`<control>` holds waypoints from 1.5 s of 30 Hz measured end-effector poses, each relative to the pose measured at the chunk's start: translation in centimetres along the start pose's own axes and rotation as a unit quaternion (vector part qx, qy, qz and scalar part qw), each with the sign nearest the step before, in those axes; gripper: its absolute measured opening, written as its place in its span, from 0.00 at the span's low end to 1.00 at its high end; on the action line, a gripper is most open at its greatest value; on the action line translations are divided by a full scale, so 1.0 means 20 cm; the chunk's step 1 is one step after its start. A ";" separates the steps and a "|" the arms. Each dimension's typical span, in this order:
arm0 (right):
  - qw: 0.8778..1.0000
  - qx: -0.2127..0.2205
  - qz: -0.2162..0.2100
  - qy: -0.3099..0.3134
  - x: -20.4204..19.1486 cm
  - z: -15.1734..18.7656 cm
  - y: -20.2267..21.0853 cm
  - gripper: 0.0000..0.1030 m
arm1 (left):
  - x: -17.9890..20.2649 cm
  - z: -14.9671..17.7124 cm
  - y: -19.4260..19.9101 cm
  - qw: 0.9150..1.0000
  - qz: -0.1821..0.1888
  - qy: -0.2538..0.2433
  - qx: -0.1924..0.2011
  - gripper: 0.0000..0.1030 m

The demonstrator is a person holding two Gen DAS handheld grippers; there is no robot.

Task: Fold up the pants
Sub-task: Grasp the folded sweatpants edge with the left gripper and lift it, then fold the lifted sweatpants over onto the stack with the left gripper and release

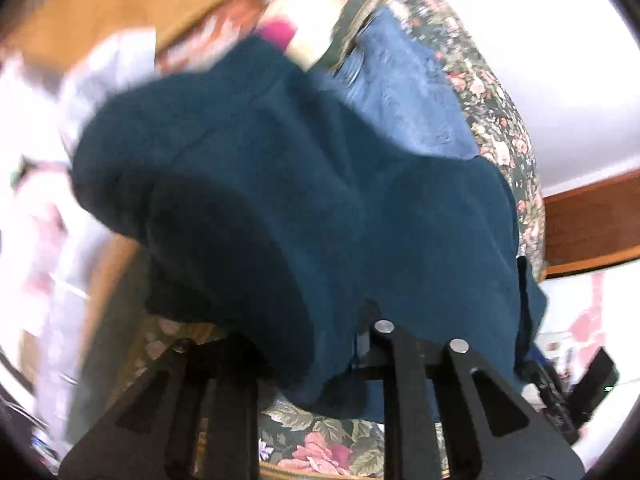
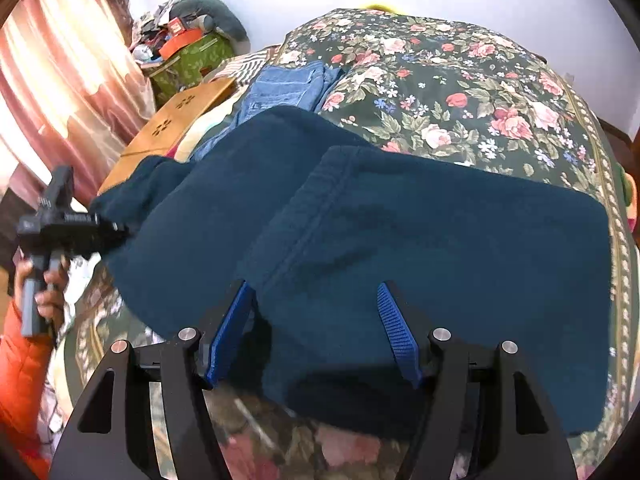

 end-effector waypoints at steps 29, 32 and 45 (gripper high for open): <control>0.978 0.125 0.105 -0.132 0.74 0.34 0.72 0.60 | 2.11 0.53 0.02 0.911 0.129 -0.390 0.034 0.16; 0.977 0.115 0.107 -0.142 0.77 0.39 0.71 0.60 | 2.16 0.72 -0.21 0.903 0.113 -0.415 -0.023 0.16; 0.980 0.083 0.103 -0.146 0.75 0.48 0.65 0.60 | 2.10 0.91 -0.37 0.898 0.106 -0.415 -0.103 0.72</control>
Point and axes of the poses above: each gripper's, at about its wrist camera, not at the fingertips, and y roughly against the way its jaws point, x to its right, z to its underside, the point moved 4 cm from there along -y, roughly the way its jaws point, and after that the axes turned 6 degrees about x, right-handed, at the moved point
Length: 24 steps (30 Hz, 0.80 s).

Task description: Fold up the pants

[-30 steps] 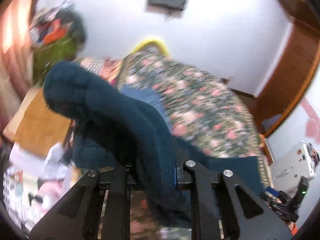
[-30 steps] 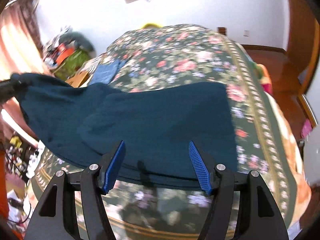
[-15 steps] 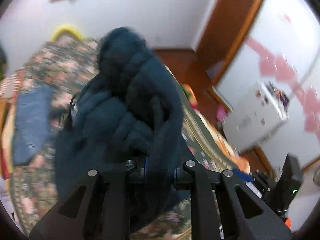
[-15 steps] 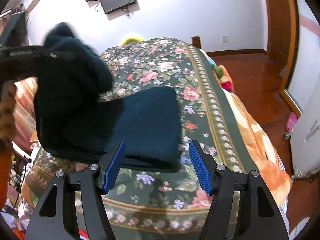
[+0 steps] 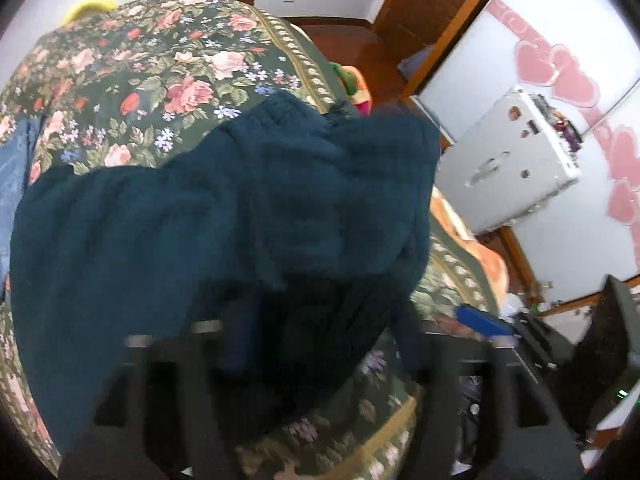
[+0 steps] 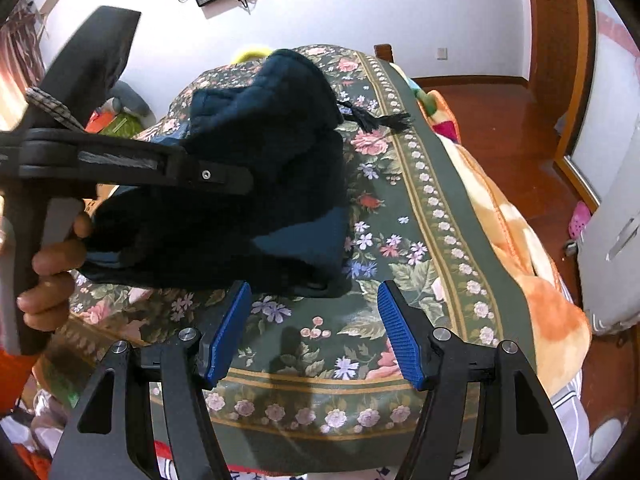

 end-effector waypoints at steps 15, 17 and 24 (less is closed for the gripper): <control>0.998 -0.040 -0.041 -0.017 -0.14 0.05 -0.12 0.60 | -0.58 -0.20 0.39 0.983 -0.153 0.014 0.098 0.92; 0.997 -0.051 -0.052 -0.024 -0.16 0.06 -0.15 0.60 | -0.74 -0.26 0.34 0.977 -0.191 0.028 0.088 0.92; 0.996 -0.067 -0.055 -0.012 -0.21 0.02 -0.27 0.60 | -1.14 -0.39 0.04 0.969 -0.246 0.015 0.013 0.92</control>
Point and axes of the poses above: each gripper's, at about its wrist camera, not at the fingertips, and y roughly against the way its jaws point, x to its right, z to its underside, the point moved 4 cm from there along -y, roughly the way its jaws point, and after that the axes turned 6 degrees about x, right-handed, at the moved point
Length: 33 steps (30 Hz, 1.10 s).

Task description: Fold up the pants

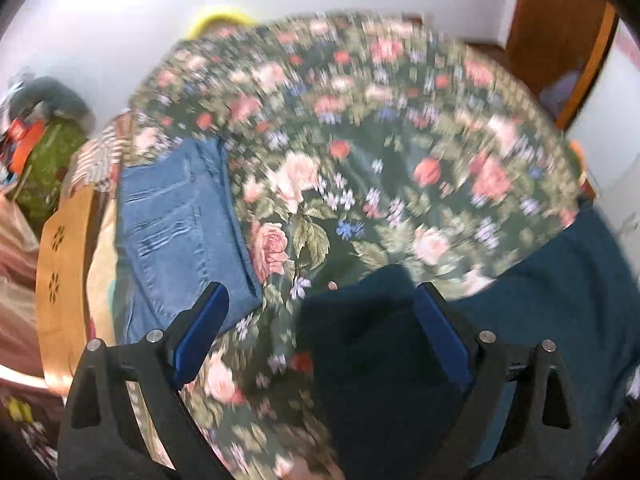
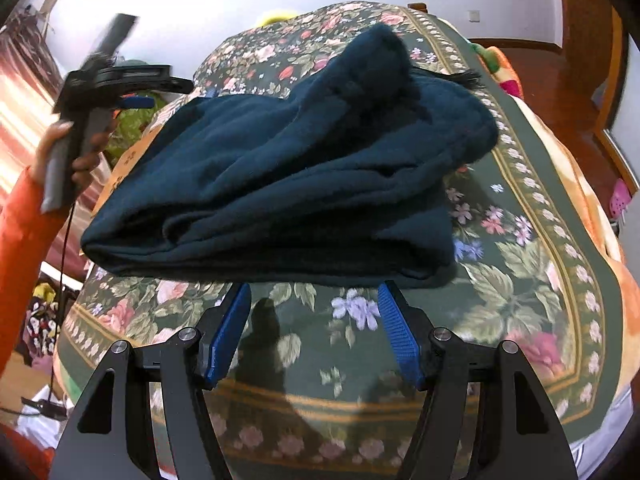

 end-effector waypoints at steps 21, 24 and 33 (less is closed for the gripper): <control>0.999 0.015 0.030 0.021 -0.06 -0.28 -0.19 0.63 | -0.45 0.65 0.14 0.996 0.036 -0.075 0.024 1.00; 1.000 0.007 0.017 0.008 -0.06 -0.22 -0.13 0.63 | -0.46 0.76 0.23 0.997 0.031 -0.065 0.030 1.00; 0.998 0.035 0.035 0.025 -0.16 -0.14 0.17 0.64 | -0.26 0.88 0.34 0.997 0.060 -0.047 0.014 1.00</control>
Point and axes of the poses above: each gripper's, at about its wrist camera, not at the fingertips, and y roughly against the way its jaws point, x to its right, z to its underside, the point moved 4 cm from there along -y, roughly the way its jaws point, and after that the axes turned 6 degrees about x, right-handed, at the moved point
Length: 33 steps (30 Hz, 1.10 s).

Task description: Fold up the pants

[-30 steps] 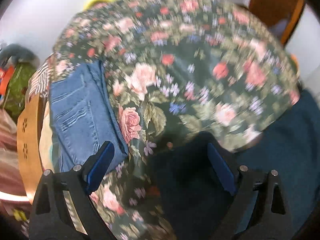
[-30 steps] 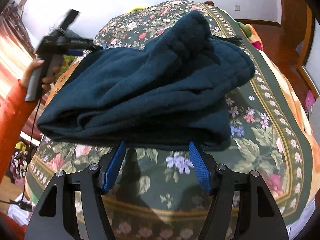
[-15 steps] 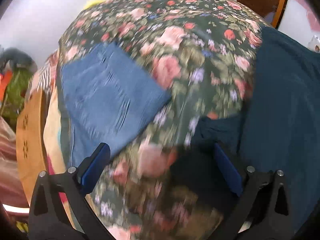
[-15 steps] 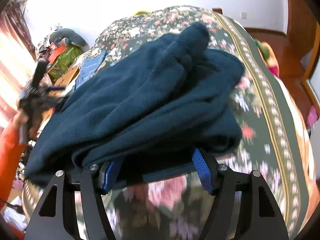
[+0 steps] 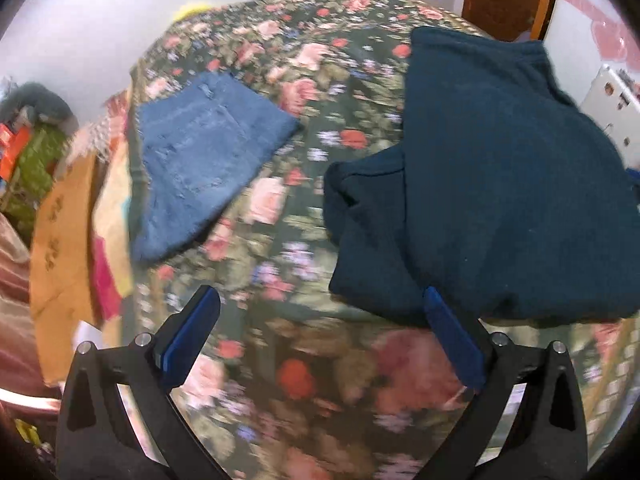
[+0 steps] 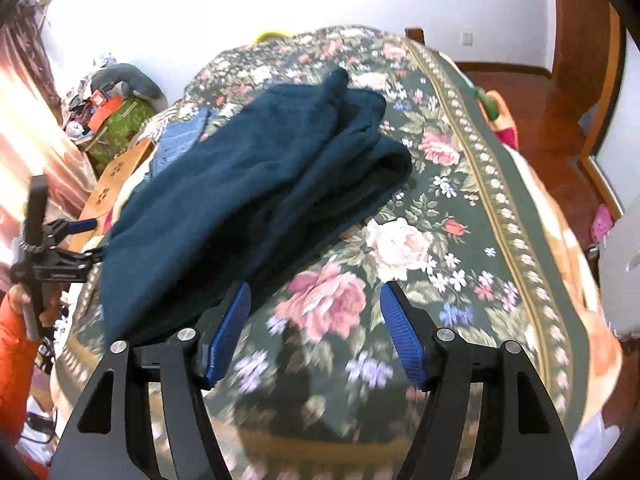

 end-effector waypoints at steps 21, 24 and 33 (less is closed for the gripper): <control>1.000 -0.012 -0.006 0.007 0.00 0.14 -0.10 0.64 | 0.18 0.01 -0.01 0.998 -0.028 0.051 -0.013 1.00; 0.999 -0.017 -0.028 -0.019 0.03 0.14 -0.09 0.62 | 0.15 0.02 -0.03 0.997 -0.006 0.077 -0.018 0.99; 0.999 0.049 -0.003 0.003 0.12 -0.20 -0.02 0.62 | 0.15 -0.39 0.09 0.998 0.004 0.038 0.047 0.98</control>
Point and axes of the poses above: each gripper's, at about its wrist camera, not at the fingertips, and y roughly against the way its jaws point, x to its right, z to its underside, the point moved 4 cm from there along -y, roughly the way its jaws point, and after that the axes turned 6 degrees about x, right-handed, at the moved point
